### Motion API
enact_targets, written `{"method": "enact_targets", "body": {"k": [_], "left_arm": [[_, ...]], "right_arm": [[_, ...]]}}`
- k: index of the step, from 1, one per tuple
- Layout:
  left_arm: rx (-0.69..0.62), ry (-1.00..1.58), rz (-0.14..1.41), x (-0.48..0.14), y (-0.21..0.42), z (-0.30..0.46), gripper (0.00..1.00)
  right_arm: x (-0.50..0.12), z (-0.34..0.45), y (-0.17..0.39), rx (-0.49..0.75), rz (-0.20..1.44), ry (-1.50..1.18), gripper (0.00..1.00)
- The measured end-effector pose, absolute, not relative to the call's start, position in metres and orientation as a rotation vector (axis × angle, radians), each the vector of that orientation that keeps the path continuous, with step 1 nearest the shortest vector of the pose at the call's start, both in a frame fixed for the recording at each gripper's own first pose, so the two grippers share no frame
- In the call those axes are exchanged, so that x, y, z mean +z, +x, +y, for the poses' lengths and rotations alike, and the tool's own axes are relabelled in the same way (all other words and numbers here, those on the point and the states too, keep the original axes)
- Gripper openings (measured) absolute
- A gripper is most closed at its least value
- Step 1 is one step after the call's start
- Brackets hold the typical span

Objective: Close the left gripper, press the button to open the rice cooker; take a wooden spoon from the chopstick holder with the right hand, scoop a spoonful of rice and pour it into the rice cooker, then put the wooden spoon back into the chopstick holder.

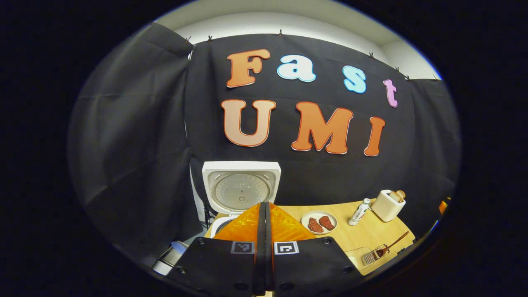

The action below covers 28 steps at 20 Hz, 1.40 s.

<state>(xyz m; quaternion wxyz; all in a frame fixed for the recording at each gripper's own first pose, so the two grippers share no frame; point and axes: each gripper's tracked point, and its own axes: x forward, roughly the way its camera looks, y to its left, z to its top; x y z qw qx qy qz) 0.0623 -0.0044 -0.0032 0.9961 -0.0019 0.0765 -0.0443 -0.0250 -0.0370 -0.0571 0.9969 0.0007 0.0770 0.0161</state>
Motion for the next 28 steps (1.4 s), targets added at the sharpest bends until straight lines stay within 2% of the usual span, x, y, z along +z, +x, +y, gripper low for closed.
{"method": "enact_targets", "body": {"k": [7,8,9,11,13,16,28], "left_arm": [[0.033,0.009,0.05,0.032,0.012,0.0,0.05],[0.039,0.006,0.045,0.035,0.002,-0.003,0.07],[0.05,0.001,0.038,0.036,-0.003,-0.006,0.31],[0.073,-0.007,0.024,0.039,-0.018,-0.007,0.58],[0.102,-0.004,0.016,0.04,-0.03,-0.007,0.57],[0.131,0.011,-0.005,0.043,-0.044,-0.004,1.0],[0.158,0.006,-0.007,0.046,-0.045,0.007,1.0]], "right_arm": [[-0.077,-0.043,0.001,0.108,0.19,0.059,0.96],[-0.082,-0.045,0.006,0.115,0.194,0.054,0.96],[-0.087,-0.045,0.009,0.125,0.202,0.057,0.96],[-0.095,-0.04,0.012,0.156,0.224,0.083,0.96],[-0.103,-0.036,0.015,0.186,0.24,0.108,0.96],[-0.114,-0.035,0.018,0.201,0.258,0.131,0.95],[-0.177,-0.032,0.027,0.168,0.368,0.219,0.94]]}}
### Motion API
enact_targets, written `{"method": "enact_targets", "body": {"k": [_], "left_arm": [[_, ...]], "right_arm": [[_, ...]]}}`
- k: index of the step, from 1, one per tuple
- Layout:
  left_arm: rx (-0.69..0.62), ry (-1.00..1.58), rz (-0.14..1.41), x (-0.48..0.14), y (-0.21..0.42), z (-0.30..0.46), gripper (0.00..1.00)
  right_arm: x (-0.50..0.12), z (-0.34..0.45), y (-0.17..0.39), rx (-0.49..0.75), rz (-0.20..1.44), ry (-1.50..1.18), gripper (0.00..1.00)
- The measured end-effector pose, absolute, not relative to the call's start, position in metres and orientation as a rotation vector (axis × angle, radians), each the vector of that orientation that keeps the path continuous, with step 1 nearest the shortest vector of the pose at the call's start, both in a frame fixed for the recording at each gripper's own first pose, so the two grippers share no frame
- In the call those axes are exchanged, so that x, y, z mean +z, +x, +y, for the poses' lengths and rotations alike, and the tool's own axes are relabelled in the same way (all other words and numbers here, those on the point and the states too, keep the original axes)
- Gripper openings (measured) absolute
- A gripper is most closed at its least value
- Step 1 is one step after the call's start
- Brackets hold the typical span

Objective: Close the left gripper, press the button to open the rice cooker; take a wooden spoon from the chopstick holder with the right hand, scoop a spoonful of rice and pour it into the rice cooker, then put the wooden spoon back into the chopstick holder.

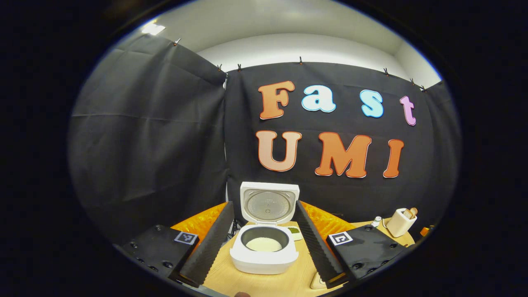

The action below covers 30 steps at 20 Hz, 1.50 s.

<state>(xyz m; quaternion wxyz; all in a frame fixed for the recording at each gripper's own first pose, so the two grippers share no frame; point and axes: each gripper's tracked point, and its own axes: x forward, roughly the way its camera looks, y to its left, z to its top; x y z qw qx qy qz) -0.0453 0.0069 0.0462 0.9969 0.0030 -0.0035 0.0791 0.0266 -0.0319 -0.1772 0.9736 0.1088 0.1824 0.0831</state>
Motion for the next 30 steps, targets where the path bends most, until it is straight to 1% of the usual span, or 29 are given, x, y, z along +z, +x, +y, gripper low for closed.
{"method": "enact_targets", "body": {"k": [3,10,11,12,14,15,16,17,18,19,20,21,22,23,24,26,27,29,30], "left_arm": [[0.157,0.001,0.012,0.041,-0.04,0.008,0.99],[0.185,0.005,0.035,0.034,-0.039,0.024,1.0],[0.19,0.009,0.039,0.032,-0.04,0.026,1.0],[0.193,0.009,0.044,0.031,-0.04,0.028,1.0],[0.198,0.016,0.061,0.024,-0.039,0.029,0.99],[0.202,0.022,0.067,0.022,-0.04,0.031,0.99],[0.2,0.028,0.071,0.021,-0.04,0.031,0.99],[0.198,0.034,0.072,0.021,-0.04,0.032,0.99],[0.198,0.041,0.073,0.021,-0.04,0.032,1.0],[0.2,0.047,0.074,0.02,-0.04,0.034,0.99],[0.203,0.05,0.074,0.02,-0.04,0.036,0.99],[0.206,0.047,0.076,0.019,-0.04,0.038,0.99],[0.209,0.042,0.08,0.018,-0.041,0.04,0.99],[0.216,0.038,0.082,0.016,-0.04,0.043,0.99],[0.223,0.036,0.084,0.016,-0.039,0.047,0.99],[0.228,0.03,0.09,0.013,-0.038,0.051,0.99],[0.227,0.025,0.092,0.011,-0.039,0.052,0.99],[0.219,0.015,0.097,0.008,-0.034,0.056,0.99],[0.217,0.01,0.102,0.006,-0.032,0.057,1.0]], "right_arm": [[-0.198,-0.024,0.026,0.176,0.412,0.283,0.95],[-0.242,0.001,0.024,0.208,0.548,0.509,0.95],[-0.247,0.006,0.022,0.215,0.566,0.539,0.87],[-0.251,0.009,0.022,0.215,0.581,0.566,0.94],[-0.257,0.012,0.024,0.213,0.602,0.63,0.91],[-0.259,0.013,0.023,0.212,0.611,0.665,0.85],[-0.259,0.015,0.024,0.214,0.619,0.696,0.82],[-0.261,0.017,0.024,0.214,0.628,0.719,0.76],[-0.262,0.017,0.025,0.211,0.631,0.735,0.74],[-0.264,0.018,0.026,0.202,0.634,0.747,0.69],[-0.265,0.019,0.028,0.2,0.636,0.761,0.66],[-0.265,0.019,0.029,0.191,0.638,0.774,0.57],[-0.267,0.019,0.032,0.18,0.641,0.78,0.51],[-0.27,0.019,0.033,0.172,0.644,0.785,0.4],[-0.271,0.019,0.034,0.167,0.655,0.798,0.35],[-0.269,0.019,0.034,0.155,0.671,0.823,0.31],[-0.271,0.02,0.033,0.151,0.674,0.817,0.27],[-0.269,0.021,0.035,0.145,0.658,0.801,0.22],[-0.267,0.02,0.033,0.146,0.65,0.786,0.2]]}}
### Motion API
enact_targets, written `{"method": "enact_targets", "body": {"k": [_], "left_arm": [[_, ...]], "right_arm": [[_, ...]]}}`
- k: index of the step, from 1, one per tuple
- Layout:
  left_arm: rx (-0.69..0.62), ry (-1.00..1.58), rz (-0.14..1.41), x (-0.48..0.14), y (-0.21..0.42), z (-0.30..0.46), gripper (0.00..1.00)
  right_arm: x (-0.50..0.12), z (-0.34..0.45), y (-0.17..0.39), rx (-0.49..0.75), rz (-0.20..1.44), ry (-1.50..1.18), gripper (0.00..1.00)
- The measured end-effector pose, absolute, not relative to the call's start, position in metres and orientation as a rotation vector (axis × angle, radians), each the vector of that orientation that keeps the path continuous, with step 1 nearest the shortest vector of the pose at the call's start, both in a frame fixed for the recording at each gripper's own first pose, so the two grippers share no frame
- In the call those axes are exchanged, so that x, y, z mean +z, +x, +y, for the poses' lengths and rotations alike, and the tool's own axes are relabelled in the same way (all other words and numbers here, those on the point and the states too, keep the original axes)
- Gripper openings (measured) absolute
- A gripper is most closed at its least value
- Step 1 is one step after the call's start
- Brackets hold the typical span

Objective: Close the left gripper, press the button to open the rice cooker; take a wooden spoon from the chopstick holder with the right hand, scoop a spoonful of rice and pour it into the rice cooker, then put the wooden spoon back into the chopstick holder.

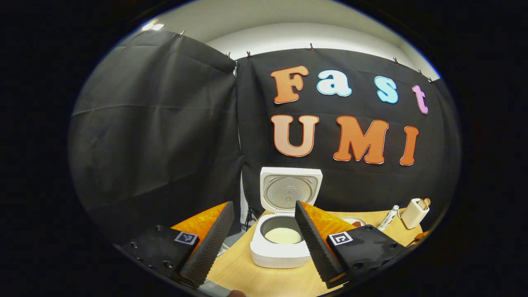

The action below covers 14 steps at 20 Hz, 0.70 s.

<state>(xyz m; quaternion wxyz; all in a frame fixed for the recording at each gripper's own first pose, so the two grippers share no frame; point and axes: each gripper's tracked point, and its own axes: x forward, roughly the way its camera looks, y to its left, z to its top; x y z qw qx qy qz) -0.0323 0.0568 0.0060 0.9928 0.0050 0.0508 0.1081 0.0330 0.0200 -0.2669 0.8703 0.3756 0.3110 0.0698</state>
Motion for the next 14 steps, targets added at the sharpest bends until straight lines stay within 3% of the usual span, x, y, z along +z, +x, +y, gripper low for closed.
{"method": "enact_targets", "body": {"k": [14], "left_arm": [[0.133,-0.015,0.081,0.011,-0.007,0.084,1.0]], "right_arm": [[-0.176,0.039,0.014,0.116,0.47,0.638,0.17]]}}
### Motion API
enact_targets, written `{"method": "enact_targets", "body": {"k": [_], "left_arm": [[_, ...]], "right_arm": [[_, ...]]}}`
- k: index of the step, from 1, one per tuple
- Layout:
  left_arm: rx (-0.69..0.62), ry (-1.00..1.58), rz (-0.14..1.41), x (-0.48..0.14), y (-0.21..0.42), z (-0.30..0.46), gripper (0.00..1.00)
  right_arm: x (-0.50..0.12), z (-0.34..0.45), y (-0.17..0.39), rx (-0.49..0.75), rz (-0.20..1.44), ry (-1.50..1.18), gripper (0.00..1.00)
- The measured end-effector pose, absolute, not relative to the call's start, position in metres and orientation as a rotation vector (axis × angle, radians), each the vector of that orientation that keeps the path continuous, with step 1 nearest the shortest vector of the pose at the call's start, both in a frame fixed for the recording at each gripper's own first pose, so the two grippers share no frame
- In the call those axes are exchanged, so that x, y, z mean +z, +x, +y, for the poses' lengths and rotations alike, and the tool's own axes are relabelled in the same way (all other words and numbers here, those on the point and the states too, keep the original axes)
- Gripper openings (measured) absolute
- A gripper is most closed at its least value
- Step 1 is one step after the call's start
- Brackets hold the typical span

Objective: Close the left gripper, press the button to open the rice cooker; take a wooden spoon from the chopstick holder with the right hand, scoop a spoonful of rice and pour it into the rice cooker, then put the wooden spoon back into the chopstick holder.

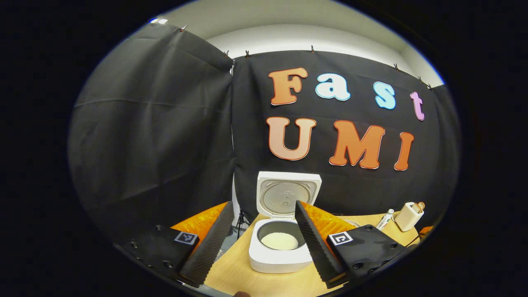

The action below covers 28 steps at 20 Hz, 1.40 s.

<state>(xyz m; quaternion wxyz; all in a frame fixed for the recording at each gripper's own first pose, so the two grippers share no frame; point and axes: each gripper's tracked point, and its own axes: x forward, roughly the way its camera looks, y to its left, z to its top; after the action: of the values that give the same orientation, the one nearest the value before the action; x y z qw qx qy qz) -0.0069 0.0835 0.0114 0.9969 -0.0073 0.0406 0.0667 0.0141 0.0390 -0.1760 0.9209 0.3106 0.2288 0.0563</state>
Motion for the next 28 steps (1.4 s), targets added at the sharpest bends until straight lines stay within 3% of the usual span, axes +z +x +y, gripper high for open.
{"method": "enact_targets", "body": {"k": [5,10,28], "left_arm": [[0.078,-0.037,0.086,0.008,0.003,0.098,1.0],[0.044,-0.05,0.086,0.007,0.011,0.122,1.0],[0.061,0.022,0.113,-0.003,0.028,0.184,0.99]], "right_arm": [[-0.125,0.07,-0.002,0.157,0.382,0.628,0.16],[-0.111,0.123,-0.017,0.222,0.348,0.623,0.17],[-0.204,0.208,-0.03,0.234,0.395,0.137,0.17]]}}
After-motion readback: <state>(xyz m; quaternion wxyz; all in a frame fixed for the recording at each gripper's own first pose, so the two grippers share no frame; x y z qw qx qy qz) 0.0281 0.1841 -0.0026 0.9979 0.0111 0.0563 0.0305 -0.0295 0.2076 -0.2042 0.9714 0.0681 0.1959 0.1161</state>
